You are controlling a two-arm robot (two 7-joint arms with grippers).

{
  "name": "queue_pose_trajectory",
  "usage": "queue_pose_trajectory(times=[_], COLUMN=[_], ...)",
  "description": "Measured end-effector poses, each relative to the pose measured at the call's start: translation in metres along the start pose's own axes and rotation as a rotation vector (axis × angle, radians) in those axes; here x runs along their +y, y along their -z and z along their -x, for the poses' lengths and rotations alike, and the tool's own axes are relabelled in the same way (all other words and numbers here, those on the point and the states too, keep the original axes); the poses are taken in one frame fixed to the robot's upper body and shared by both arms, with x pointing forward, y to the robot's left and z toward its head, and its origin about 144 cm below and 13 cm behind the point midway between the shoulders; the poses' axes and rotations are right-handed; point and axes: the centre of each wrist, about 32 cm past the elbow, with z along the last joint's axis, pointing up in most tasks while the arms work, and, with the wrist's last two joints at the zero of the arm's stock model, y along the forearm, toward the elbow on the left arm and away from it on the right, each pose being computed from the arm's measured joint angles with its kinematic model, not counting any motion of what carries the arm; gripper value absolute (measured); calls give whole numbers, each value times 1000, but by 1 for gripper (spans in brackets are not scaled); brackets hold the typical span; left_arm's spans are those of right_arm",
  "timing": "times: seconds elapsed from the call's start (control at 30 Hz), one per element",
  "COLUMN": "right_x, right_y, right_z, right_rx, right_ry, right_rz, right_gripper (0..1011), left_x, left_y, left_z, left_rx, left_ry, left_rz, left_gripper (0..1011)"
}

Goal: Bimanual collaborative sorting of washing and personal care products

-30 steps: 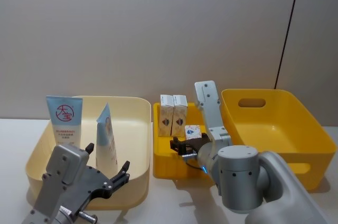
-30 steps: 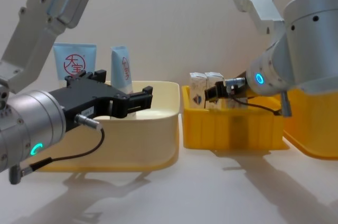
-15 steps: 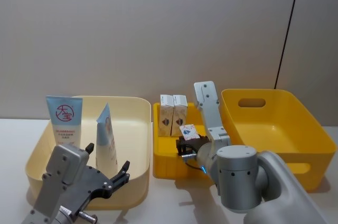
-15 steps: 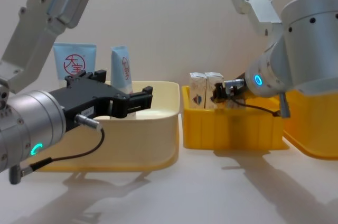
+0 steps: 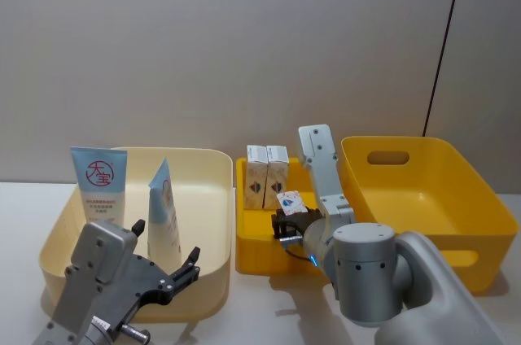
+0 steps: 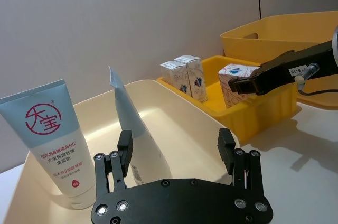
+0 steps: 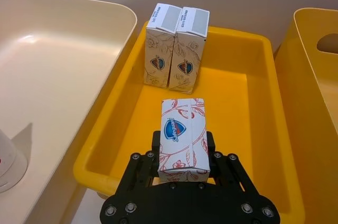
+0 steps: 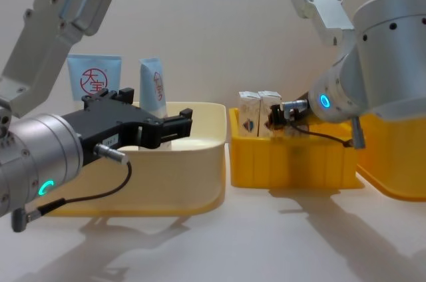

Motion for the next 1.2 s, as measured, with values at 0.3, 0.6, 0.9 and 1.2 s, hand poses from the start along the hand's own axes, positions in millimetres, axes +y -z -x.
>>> queue_pose_trajectory(times=[0.3, 0.6, 0.9, 1.2], right_x=[0, -5, -17, -31], right_y=[-1, -8, -23, -42], right_z=[0, -3, -8, -23], right_rx=[-16, -31, -34, -31], right_ry=[1, -1, 8, 49], right_rz=[-21, -104, -226, -358], right_gripper=[419, 420, 420, 420], left_x=[0, 0, 0, 0], left_y=[0, 0, 0, 0], left_z=[0, 0, 0, 0], left_rx=[0, 0, 0, 0], left_ry=[0, 0, 0, 0], left_rz=[0, 0, 0, 0], left_gripper=[1003, 1003, 1003, 1003])
